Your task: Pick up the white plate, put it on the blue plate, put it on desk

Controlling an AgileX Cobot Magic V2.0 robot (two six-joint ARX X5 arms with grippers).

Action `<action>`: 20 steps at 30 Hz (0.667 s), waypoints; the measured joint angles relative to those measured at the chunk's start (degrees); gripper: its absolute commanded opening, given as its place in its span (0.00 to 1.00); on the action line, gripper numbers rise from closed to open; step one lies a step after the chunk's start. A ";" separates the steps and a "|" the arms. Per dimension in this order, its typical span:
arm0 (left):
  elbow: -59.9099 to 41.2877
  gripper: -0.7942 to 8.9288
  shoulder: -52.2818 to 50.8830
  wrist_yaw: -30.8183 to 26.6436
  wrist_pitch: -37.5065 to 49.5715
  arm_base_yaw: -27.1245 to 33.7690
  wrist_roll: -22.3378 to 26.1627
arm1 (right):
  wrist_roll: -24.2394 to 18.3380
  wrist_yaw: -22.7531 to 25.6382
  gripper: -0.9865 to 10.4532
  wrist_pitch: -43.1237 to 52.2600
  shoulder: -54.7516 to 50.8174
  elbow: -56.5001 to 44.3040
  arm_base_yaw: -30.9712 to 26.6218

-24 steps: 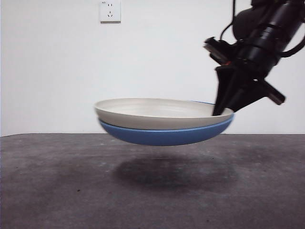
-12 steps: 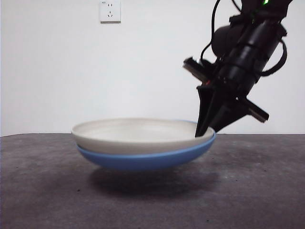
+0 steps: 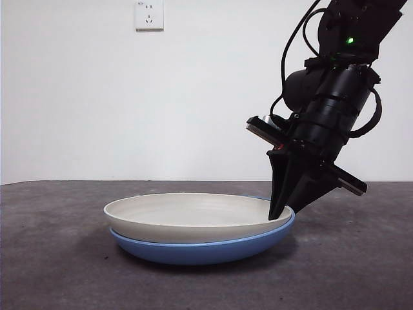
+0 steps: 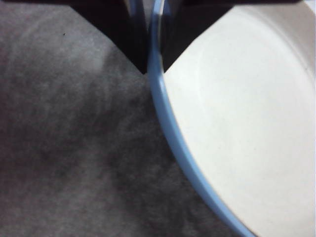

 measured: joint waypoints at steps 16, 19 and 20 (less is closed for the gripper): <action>0.00 0.64 0.00 0.00 -0.07 0.00 -0.15 | 0.00 1.46 0.37 -0.15 -0.13 0.00 -0.52; 0.00 0.64 0.00 0.00 -0.07 0.00 -0.15 | -0.02 1.64 0.44 -0.79 -1.27 0.00 -1.31; 0.00 0.64 0.00 0.00 -0.07 0.00 -0.15 | 0.00 1.75 0.48 -1.27 -2.29 0.00 -1.77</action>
